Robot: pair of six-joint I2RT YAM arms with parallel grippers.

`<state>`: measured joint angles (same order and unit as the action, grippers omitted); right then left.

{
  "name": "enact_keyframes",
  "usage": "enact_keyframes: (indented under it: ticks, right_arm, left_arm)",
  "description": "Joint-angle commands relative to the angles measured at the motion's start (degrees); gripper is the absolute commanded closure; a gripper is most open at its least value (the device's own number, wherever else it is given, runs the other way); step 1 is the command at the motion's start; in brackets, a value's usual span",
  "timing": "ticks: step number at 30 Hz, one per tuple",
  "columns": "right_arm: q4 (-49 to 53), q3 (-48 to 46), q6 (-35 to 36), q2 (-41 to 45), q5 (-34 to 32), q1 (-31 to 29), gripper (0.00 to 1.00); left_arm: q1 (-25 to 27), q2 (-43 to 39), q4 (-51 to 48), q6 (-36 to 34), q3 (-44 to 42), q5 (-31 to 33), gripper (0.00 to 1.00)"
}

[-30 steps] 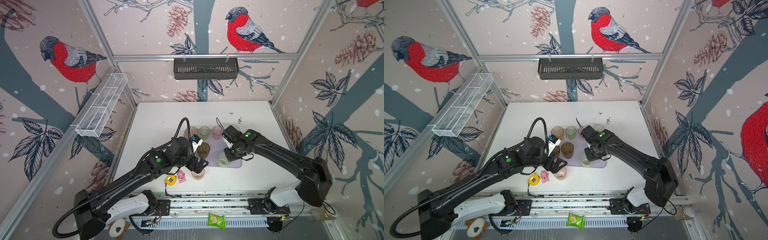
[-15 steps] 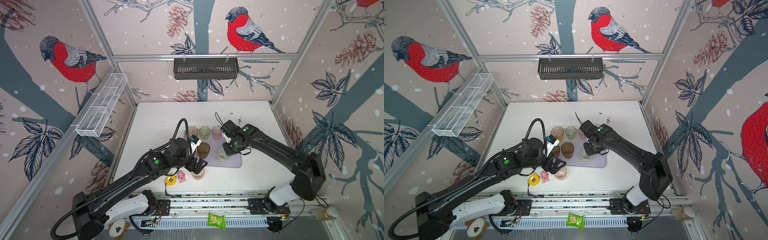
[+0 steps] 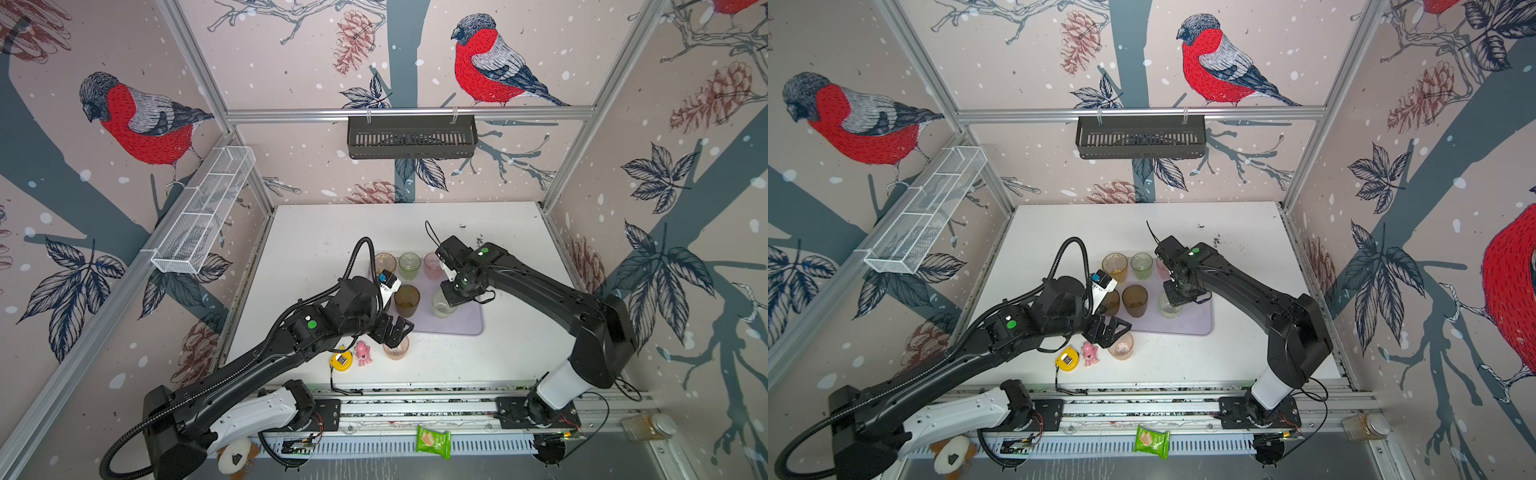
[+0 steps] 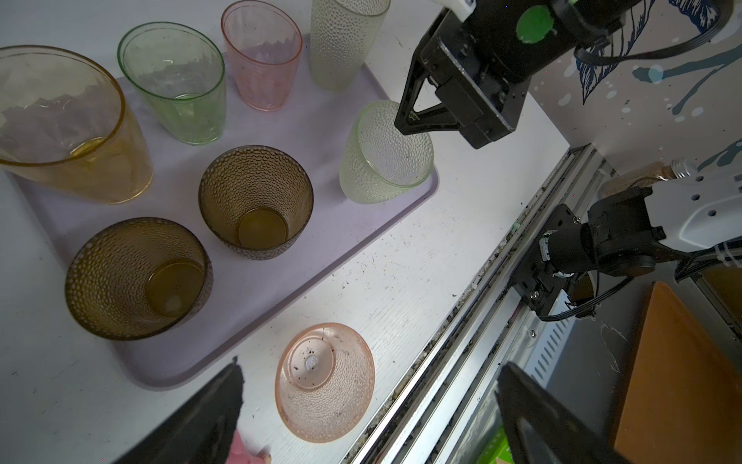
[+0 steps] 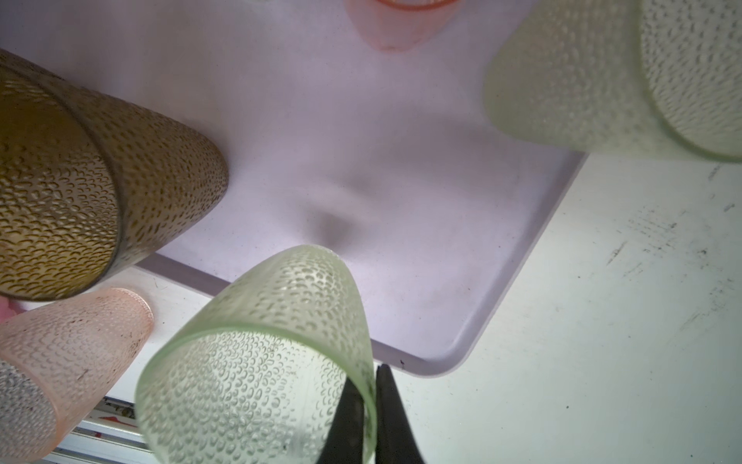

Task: Place the glasses into the tray
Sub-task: 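Lift the pale green glass and carry it over the tray, then lower the pale green glass onto the tray beside the olive glasses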

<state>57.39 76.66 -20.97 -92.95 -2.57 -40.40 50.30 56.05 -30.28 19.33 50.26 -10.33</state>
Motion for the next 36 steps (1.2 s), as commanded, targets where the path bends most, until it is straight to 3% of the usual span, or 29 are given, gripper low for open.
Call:
enact_keyframes:
  ticks: [1,36]
  right_arm:
    - [-0.6,0.66,0.69,-0.8,-0.55,0.11,0.97]
    - [-4.74,0.05,2.83,-5.83,0.88,0.15,0.97]
  left_arm:
    - [0.07,-0.4,0.86,0.03,-0.04,0.83,0.02]
    - [0.06,-1.38,0.36,0.93,-1.09,0.98,0.02]
